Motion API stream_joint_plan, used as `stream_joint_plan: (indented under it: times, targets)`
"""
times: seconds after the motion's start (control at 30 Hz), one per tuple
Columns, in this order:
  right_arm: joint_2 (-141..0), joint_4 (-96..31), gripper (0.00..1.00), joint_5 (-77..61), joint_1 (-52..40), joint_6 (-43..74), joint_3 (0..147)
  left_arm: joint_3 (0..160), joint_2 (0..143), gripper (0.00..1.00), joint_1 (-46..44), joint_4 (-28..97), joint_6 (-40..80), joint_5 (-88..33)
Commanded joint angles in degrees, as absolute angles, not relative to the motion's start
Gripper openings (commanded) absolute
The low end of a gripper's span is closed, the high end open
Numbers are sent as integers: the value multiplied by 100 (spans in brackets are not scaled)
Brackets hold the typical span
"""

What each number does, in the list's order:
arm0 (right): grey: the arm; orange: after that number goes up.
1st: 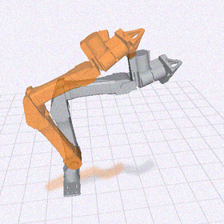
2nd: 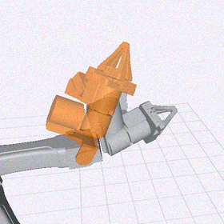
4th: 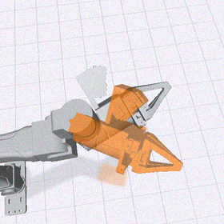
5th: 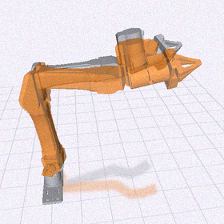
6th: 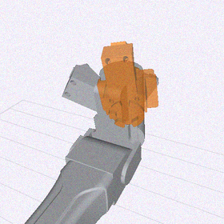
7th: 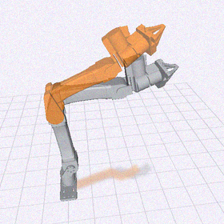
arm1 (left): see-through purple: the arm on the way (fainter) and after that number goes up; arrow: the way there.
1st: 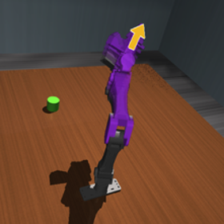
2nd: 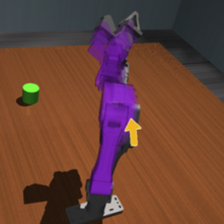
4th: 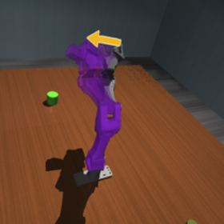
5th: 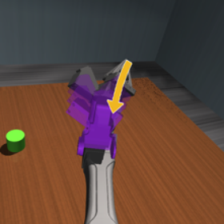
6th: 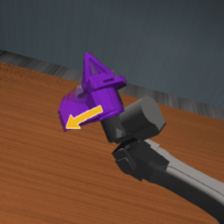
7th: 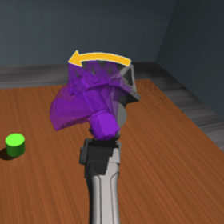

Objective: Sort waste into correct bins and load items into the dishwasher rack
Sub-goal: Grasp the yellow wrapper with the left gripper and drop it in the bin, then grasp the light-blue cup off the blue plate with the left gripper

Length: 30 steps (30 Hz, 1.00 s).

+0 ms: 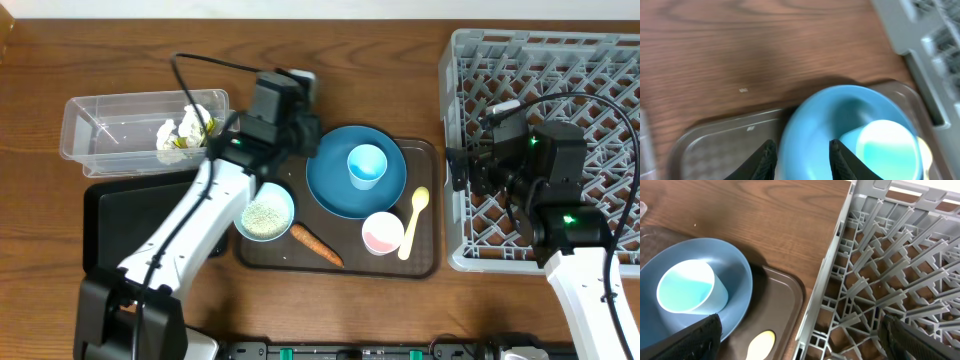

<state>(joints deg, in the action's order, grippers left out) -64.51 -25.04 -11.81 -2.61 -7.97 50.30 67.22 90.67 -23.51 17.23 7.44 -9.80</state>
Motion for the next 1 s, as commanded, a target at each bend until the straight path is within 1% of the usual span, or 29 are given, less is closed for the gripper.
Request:
stream_joint_plan:
  times: [0.0, 0.27, 0.6, 0.97]
  targets:
    - [-6484, -2491, 99, -1205, -303, -773, 5175, 6805, 9306, 37, -2615, 1684, 679, -987]
    - [-6484, -2491, 99, -1205, -303, -731, 5175, 6805, 9974, 37, -2967, 1573, 1020, -1011]
    - [-6484, -2491, 99, -1205, -303, -733, 5175, 6805, 10239, 37, -3288, 1553, 1111, -1009]
    - [-6484, -2491, 99, -1205, -303, -731, 5175, 6799, 10298, 36, -3345, 1684, 1155, -1009]
